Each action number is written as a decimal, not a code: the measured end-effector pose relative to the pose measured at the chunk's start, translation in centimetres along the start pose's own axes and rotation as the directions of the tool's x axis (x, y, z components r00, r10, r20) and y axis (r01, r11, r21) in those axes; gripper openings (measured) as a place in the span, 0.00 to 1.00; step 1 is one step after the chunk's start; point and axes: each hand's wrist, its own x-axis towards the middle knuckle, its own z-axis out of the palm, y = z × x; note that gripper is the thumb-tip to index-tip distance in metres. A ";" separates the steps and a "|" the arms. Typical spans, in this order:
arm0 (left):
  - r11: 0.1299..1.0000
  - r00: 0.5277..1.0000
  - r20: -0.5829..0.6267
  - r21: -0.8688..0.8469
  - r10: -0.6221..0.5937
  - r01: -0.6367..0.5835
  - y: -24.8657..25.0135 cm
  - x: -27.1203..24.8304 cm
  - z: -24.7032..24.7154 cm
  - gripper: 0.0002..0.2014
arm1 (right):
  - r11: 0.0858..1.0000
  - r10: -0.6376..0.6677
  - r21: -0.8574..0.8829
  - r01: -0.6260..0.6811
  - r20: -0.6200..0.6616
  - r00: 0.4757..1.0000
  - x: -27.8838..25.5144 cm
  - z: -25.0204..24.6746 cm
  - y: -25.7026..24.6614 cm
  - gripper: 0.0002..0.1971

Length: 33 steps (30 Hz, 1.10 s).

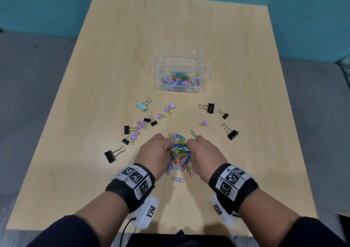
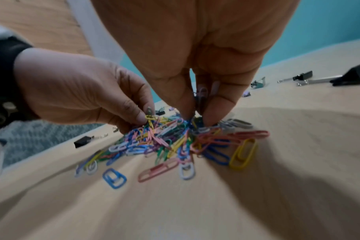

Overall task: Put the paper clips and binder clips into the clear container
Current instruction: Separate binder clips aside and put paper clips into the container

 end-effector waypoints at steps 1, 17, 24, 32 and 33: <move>0.999 1.000 0.018 -0.032 -0.015 0.015 -0.1 0.1 -0.2 0.07 | 0.999 0.022 0.044 -0.022 0.021 1.000 0.1 -0.1 0.1 0.08; 0.590 0.968 0.099 -0.777 -0.231 0.220 1.4 8.5 -10.4 0.08 | 0.536 0.115 0.823 -0.190 0.152 0.982 7.9 -10.6 2.2 0.13; 0.748 0.969 -0.109 -0.657 -0.223 0.099 4.1 17.5 -12.2 0.11 | 0.791 0.224 0.591 -0.158 -0.039 0.974 16.6 -14.8 1.5 0.08; 0.958 0.990 -0.038 -0.262 -0.135 0.121 1.2 9.4 -10.5 0.16 | 0.966 0.106 0.238 -0.098 -0.021 0.994 9.7 -13.3 2.5 0.26; 0.976 0.993 -0.007 -0.187 -0.114 0.111 0.8 7.0 -9.7 0.18 | 0.974 0.080 0.211 -0.084 0.024 0.996 7.6 -11.8 2.7 0.27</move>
